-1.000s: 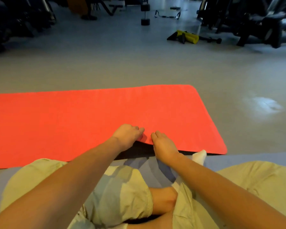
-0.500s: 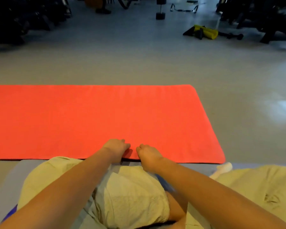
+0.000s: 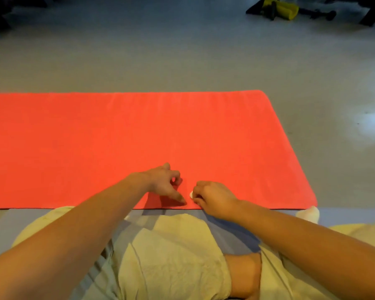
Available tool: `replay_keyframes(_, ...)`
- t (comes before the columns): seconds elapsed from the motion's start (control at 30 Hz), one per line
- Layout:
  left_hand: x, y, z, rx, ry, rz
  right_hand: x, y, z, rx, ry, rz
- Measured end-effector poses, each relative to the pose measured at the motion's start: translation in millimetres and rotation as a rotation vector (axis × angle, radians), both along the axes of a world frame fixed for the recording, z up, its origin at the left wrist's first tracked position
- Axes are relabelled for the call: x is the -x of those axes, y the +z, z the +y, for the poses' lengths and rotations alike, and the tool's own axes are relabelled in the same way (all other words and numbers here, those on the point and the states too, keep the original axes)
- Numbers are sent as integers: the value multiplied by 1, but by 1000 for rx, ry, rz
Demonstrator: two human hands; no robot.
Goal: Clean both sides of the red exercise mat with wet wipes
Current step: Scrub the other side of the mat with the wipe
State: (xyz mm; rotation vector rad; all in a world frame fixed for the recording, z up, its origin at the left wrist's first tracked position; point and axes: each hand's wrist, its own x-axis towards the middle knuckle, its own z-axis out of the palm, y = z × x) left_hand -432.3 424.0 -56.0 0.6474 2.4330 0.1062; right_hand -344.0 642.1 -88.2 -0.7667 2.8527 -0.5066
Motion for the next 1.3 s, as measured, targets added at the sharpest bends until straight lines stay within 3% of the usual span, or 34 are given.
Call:
replay_keyframes(0.07, 9, -6, 4, -62, 29, 102, -3, -8, -2, 24, 38, 39)
replay_keyframes(0.17, 17, -13, 12, -6, 12, 201, 3, -14, -2, 18, 40, 72)
replay_keyframes(0.37, 32, -14, 24, 12, 51, 193, 68, -12, 3, 33, -106, 127)
replay_keyframes(0.5, 50, -24, 28, -134, 147, 180, 79, -10, 1, 67, -159, 104)
replay_keyframes(0.67, 58, -45, 34, -329, 223, 385, 25, -20, 12, 65, 82, 117)
replay_keyframes(0.77, 61, -53, 39, -310, 219, 478, 37, -20, 17, 48, 138, 146)
replay_keyframes(0.97, 74, -59, 42, -303, 200, 526, 151, -22, 13, 32, -204, 187)
replay_keyframes(1.1, 88, -62, 45, -344, 243, 531, 171, -15, 9, 49, -331, 153)
replay_keyframes(1.3, 122, -65, 55, -406, 212, 556, 116, -22, 24, 50, -43, 160)
